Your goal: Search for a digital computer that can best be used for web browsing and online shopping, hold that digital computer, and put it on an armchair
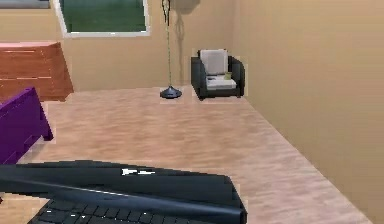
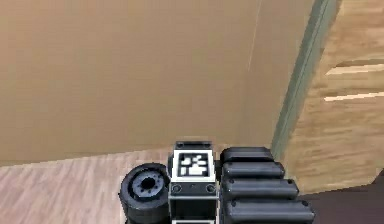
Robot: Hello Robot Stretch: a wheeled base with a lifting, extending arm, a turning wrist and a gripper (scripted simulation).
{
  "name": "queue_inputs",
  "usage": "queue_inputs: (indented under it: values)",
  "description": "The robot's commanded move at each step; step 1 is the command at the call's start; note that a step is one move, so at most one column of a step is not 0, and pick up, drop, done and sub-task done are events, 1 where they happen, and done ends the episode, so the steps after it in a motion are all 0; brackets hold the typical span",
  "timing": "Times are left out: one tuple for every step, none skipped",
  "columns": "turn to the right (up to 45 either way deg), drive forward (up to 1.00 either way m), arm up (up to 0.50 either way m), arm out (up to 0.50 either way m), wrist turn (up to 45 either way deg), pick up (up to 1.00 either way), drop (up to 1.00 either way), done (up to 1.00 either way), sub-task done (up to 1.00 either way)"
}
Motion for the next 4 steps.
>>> queue_inputs:
  values:
    - [-6.0, 0.00, 0.00, 0.00, 0.0, 0.00, 0.00, 0.00, 0.00]
    - [0.0, 0.20, 0.00, 0.00, 0.0, 0.00, 0.00, 0.00, 0.00]
    - [15.0, 0.00, 0.00, 0.00, 0.0, 0.00, 0.00, 0.00, 0.00]
    - [0.0, 1.00, 0.00, 0.00, 0.0, 0.00, 0.00, 0.00, 0.00]
